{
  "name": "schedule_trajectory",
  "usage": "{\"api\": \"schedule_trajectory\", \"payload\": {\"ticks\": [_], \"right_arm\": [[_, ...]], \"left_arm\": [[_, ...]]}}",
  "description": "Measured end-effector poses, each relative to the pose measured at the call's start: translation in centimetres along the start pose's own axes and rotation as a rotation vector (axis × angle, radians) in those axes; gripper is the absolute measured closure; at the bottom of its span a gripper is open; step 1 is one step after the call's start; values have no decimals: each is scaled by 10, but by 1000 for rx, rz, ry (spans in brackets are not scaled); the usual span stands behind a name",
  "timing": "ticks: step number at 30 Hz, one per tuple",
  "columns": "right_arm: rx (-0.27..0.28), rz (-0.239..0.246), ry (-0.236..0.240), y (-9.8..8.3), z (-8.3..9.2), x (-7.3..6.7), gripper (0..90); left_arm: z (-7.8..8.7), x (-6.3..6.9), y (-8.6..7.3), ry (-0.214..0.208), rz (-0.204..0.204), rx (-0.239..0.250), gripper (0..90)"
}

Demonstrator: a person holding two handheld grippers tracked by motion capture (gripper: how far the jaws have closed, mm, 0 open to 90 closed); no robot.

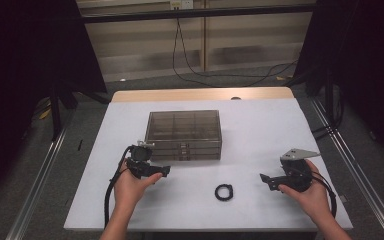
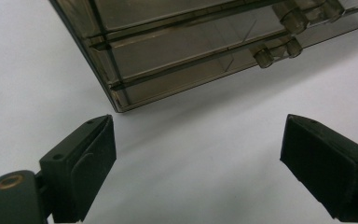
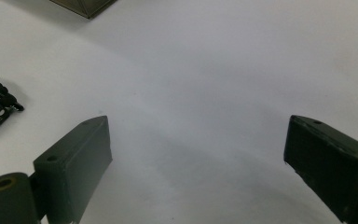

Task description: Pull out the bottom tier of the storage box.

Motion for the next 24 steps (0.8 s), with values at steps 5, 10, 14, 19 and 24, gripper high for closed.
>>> {"api": "schedule_trajectory", "payload": {"ticks": [5,10,14,19,24], "right_arm": [[2,-2,0,0,0,0,70],[5,-1,2,1,0,-1,70],[1,-2,-1,0,0,0,70],[3,0,0,1,0,-1,71],[6,1,0,1,0,-1,71]], "left_arm": [[-3,9,4,-13,2,5,118],[-4,15,7,-25,5,5,150],[-6,19,10,-23,20,27,179],[-8,25,14,-16,9,40,206],[-13,33,17,-2,-11,27,214]]}}
Point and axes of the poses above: each handheld gripper's, and its own axes: z roughly backward along the jaws, y roughly out of its top, x roughly to its right, the point moved 7 cm from there along -z, roughly forward along the jaws, and after that the axes turned 9 degrees about z, right-handed, at the moved point
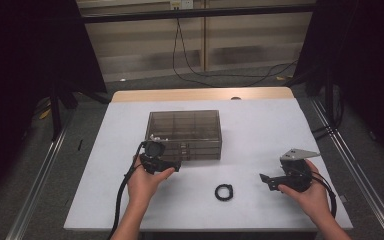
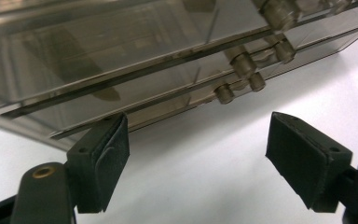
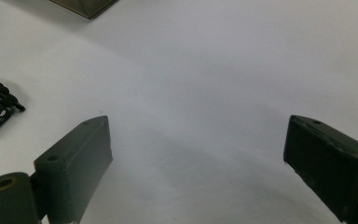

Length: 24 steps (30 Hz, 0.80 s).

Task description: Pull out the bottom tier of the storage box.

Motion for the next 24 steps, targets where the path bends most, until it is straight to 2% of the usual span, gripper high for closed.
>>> {"api": "schedule_trajectory", "payload": {"ticks": [8,12,18,24], "right_arm": [[-1,1,0,0,0,0,72],[1,3,1,0,0,0,73],[1,3,2,1,0,-1,75],[7,-2,7,1,1,-1,76]], "left_arm": [[-7,5,1,10,-6,-17,225],[-11,7,1,24,10,-23,233],[-13,15,3,23,35,-20,266],[-15,19,2,58,60,9,266]]}}
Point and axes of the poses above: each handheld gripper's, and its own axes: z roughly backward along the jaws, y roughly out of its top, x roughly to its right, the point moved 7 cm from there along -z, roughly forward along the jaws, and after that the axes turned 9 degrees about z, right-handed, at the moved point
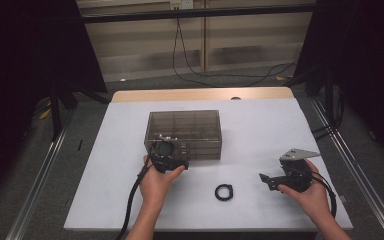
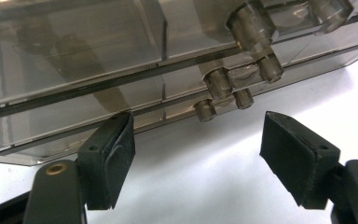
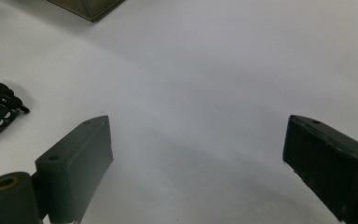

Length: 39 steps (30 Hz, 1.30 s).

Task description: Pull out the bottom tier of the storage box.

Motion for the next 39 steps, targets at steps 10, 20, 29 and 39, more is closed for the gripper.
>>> {"api": "schedule_trajectory", "payload": {"ticks": [10,20,29,39], "right_arm": [[1,3,7,0,-1,-1,76],[3,-9,4,0,0,0,84],[5,-11,6,1,0,0,88],[5,-20,1,0,1,1,89]], "left_arm": [[-9,7,-6,2,29,-10,282],[-14,8,-5,34,42,-34,375],[-20,15,-6,40,76,-38,462],[-23,20,-6,42,94,-34,574]]}}
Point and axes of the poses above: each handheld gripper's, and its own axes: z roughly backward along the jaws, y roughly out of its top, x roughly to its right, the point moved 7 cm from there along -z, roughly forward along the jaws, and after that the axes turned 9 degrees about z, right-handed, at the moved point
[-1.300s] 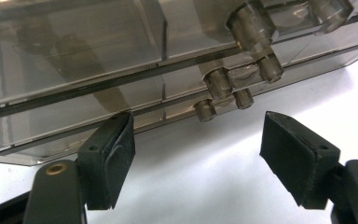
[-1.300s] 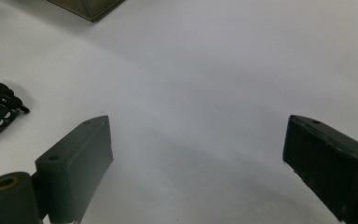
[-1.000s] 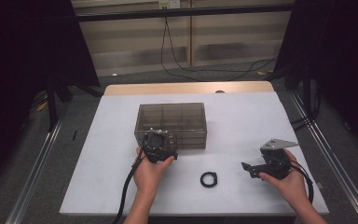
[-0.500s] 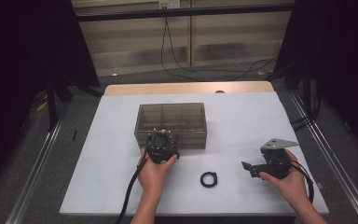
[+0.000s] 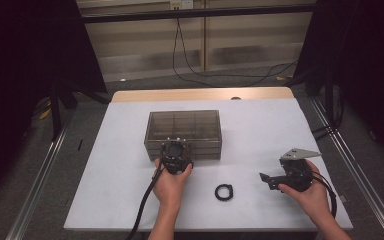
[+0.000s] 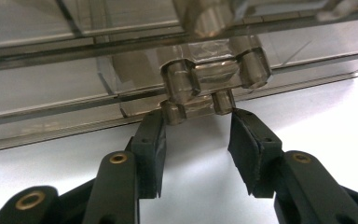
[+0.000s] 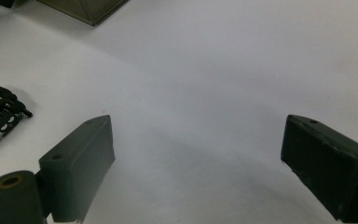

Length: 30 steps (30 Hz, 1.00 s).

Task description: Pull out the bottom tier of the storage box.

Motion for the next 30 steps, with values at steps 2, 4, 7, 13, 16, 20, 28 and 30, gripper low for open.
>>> {"api": "schedule_trajectory", "payload": {"ticks": [2,4,7,13,16,20,28,30], "right_arm": [[0,3,1,0,0,0,89],[2,2,2,0,0,0,89],[0,1,3,0,0,0,89],[-7,0,5,0,-2,-2,89],[-7,5,9,0,-2,-3,89],[-9,5,9,0,-2,-3,89],[-4,-2,11,0,-1,-2,89],[-4,1,10,0,-1,-2,89]], "left_arm": [[0,0,0,-1,4,4,574],[0,0,0,2,3,8,578],[2,-3,-1,66,-29,26,692],[5,-7,-2,-11,10,6,663],[7,-4,-1,-31,10,19,555],[7,-1,2,-26,12,15,484],[0,-1,3,-19,37,-34,570],[0,0,3,-18,38,-35,572]]}}
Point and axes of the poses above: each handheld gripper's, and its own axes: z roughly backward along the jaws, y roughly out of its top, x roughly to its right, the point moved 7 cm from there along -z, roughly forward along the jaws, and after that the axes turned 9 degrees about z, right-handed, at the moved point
